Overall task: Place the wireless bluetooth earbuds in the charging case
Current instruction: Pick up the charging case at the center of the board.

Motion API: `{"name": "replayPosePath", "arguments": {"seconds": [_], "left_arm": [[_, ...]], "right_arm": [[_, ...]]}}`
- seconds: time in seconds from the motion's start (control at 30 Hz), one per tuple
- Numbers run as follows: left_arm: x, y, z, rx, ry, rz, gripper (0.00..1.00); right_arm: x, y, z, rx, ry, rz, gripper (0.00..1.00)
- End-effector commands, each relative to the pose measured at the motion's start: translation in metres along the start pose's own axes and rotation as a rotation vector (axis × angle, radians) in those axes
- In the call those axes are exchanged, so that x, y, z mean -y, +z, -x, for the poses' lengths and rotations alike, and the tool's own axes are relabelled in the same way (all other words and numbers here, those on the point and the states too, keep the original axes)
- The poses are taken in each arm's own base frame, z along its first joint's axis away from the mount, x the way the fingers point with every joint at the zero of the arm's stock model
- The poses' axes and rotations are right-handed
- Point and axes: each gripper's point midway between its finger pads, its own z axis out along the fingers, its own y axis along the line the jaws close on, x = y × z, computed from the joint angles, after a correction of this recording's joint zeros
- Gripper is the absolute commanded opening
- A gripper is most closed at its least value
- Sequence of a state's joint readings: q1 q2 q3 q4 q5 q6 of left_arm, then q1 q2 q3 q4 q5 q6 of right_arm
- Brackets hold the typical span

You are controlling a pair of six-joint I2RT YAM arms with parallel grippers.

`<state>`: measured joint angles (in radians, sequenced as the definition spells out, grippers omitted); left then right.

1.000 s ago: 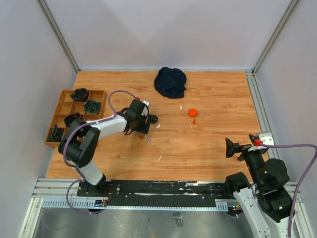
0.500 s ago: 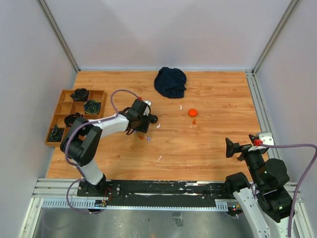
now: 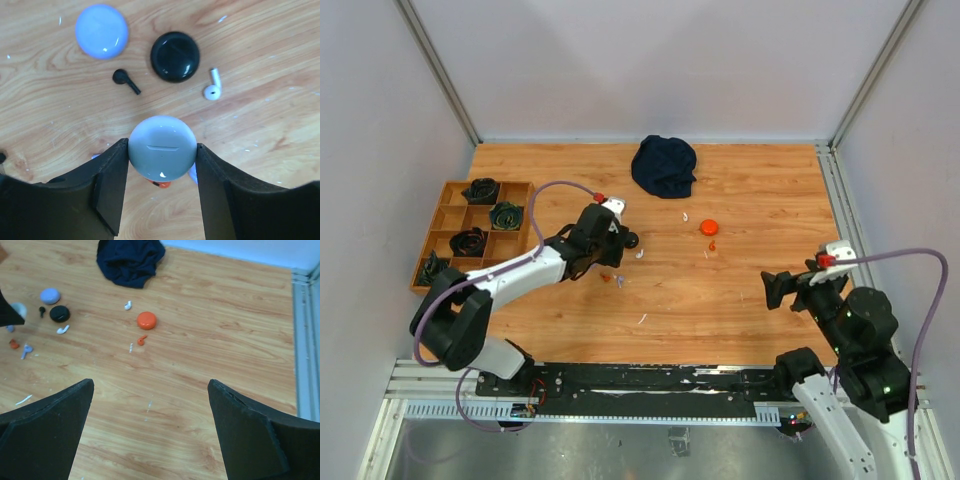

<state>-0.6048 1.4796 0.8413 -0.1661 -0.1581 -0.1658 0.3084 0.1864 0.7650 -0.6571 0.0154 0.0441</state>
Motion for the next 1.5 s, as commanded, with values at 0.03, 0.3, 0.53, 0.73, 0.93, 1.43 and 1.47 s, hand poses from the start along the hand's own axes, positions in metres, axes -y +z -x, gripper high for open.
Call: {"name": "replayPosePath", "arguments": {"seconds": [0.03,0.3,0.53,0.73,0.93,1.43,1.47], "left_arm": [[0.013,-0.023,0.025,0.159,-0.007,-0.010,0.50],[0.045,-0.057,0.034,0.363,0.026,-0.090,0.48],[0.070,-0.083,0.035,0.492,0.119,-0.149,0.46],[0.090,-0.101,0.032,0.589,0.209,-0.228,0.44],[0.103,-0.121,0.035,0.701,0.276,-0.274,0.42],[0.131,-0.147,0.023,0.841,0.443,-0.379,0.38],[0.132,-0.148,0.023,0.846,0.442,-0.380,0.38]], "right_arm": [[-0.035,0.019,0.007,-0.103,0.044,0.182,0.99],[-0.068,0.053,-0.020,-0.340,0.113,0.341,0.99],[-0.091,0.077,-0.027,-0.403,0.182,0.437,0.99],[-0.117,0.089,-0.022,-0.404,0.198,0.525,1.00],[-0.145,0.098,-0.011,-0.400,0.227,0.586,0.94],[-0.231,0.097,-0.012,-0.438,0.218,0.749,0.72],[-0.235,0.095,-0.012,-0.438,0.213,0.757,0.70]]}}
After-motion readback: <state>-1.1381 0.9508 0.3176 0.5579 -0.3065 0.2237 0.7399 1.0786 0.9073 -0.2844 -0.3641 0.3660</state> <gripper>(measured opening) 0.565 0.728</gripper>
